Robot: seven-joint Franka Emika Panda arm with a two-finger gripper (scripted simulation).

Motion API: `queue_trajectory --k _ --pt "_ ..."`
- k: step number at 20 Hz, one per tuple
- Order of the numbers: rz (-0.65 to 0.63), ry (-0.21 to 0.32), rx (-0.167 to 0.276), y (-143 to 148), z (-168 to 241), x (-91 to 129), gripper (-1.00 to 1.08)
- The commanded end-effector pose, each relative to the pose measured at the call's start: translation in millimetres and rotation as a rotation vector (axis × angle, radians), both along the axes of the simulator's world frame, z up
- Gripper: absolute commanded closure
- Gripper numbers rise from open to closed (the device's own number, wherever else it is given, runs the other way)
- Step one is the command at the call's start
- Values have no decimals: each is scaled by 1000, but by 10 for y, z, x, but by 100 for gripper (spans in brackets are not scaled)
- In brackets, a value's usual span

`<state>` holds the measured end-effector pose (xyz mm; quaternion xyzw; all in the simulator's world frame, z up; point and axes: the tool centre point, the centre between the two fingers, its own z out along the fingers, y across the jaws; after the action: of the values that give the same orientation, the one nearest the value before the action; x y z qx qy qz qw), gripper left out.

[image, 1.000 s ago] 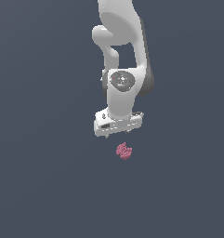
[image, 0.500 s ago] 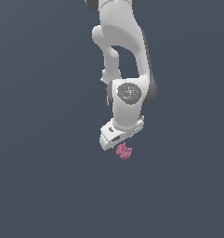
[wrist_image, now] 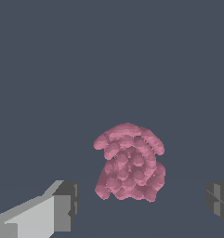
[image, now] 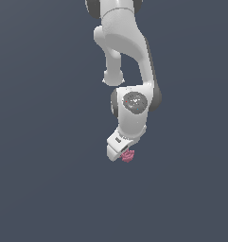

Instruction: Pick up the object and move it to a goal position.

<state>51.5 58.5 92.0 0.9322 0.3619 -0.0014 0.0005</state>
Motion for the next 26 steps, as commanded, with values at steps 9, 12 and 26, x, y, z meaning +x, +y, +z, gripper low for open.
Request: queue_trajectory --k 9,12,26 --pt "33 -2 2 18 -65 26 -92" --pt "34 -2 2 22 -178 24 -92" --pt "38 -2 2 23 -530 31 108"
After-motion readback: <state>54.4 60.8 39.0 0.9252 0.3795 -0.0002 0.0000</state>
